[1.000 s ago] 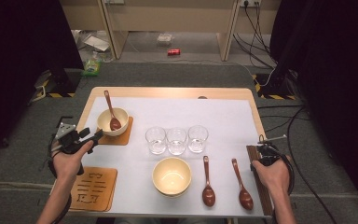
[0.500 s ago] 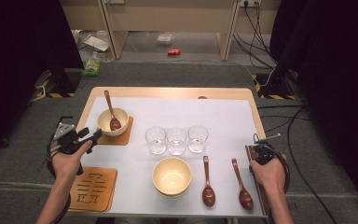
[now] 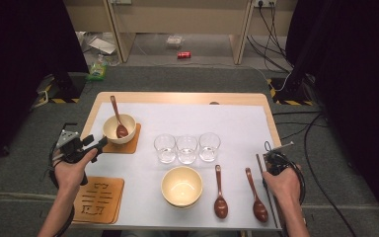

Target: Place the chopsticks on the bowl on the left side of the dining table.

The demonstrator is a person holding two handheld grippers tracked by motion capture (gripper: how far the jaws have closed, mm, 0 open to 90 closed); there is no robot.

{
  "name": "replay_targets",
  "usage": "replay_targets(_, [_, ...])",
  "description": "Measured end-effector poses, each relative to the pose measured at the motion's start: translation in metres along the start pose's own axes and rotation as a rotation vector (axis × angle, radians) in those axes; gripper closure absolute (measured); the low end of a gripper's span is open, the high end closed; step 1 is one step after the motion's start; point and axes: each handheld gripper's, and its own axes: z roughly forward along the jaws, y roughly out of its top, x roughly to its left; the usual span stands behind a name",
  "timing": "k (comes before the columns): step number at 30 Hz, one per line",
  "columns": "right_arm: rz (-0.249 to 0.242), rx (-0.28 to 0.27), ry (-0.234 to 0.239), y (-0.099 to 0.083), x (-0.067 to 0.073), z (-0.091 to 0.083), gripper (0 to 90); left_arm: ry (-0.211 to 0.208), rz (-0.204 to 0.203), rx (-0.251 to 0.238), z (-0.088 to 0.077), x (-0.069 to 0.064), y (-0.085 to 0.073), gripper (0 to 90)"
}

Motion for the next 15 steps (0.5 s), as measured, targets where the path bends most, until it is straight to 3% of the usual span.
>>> replay_targets(10, [-0.004,0.062,0.008,-0.0036,0.0015,0.0026,82.7,-0.001,0.003,0.004,0.0009,-0.0001,-0.0006,38.1])
replay_targets(15, [-0.017,0.072,-0.013,-0.0028,0.0033,0.0032,84.7,-0.002,0.003,0.000,0.0002,-0.0003,0.0000,38.0])
